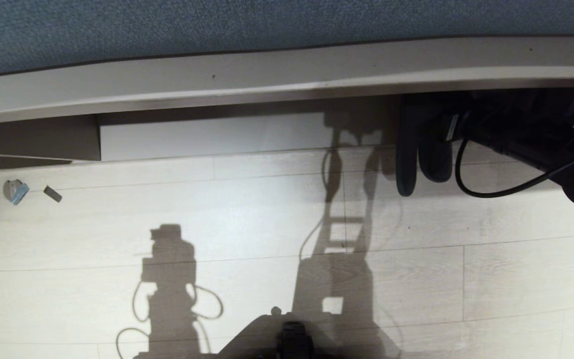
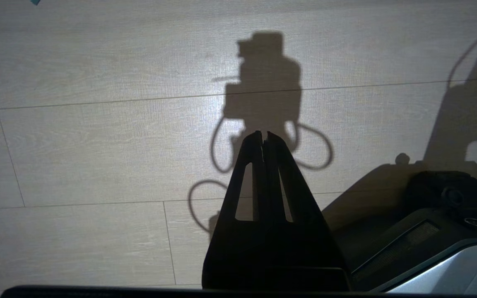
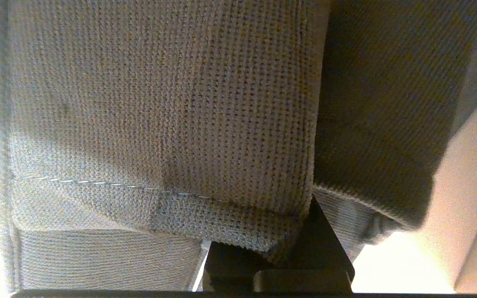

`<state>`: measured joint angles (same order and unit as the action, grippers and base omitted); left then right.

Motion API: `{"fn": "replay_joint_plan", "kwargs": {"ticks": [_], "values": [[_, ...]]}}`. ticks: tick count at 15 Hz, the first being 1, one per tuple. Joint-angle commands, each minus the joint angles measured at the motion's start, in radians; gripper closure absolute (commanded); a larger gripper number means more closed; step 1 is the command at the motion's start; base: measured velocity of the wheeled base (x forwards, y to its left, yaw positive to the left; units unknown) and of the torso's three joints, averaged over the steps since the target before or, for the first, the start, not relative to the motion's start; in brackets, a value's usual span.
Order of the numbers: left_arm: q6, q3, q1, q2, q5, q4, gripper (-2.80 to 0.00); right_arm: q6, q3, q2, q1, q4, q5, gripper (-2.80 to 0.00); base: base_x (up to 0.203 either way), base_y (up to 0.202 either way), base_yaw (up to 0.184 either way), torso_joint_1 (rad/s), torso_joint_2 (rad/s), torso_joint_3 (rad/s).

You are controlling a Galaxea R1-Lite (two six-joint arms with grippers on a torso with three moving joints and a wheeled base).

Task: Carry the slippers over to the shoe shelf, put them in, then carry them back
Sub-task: Place the slippers into the shoe cabinet

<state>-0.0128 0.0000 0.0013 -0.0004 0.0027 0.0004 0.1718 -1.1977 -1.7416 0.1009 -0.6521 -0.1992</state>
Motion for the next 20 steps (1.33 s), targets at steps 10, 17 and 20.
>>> {"fn": "replay_joint_plan", "kwargs": {"ticks": [10, 17, 20], "values": [[-0.001, 0.000, 0.000, 0.000, 0.000, 0.001, 0.00, 0.096, -0.346, -0.163, 0.000, 0.143, -0.029, 0.00, 0.000, 0.000, 0.000, 0.000, 0.00, 0.000], [-0.002, 0.000, 0.000, 0.000, 0.000, 0.000, 0.00, 0.186, -0.545, -0.202, 0.003, 0.329, -0.062, 0.00, 0.000, 0.000, 0.000, 0.000, 0.00, 0.000], [-0.001, 0.000, 0.000, 0.000, 0.000, 0.000, 0.00, 0.190, -0.545, -0.216, 0.003, 0.323, -0.054, 0.00, 0.000, 0.000, 0.000, 0.000, 0.00, 0.000]]}}
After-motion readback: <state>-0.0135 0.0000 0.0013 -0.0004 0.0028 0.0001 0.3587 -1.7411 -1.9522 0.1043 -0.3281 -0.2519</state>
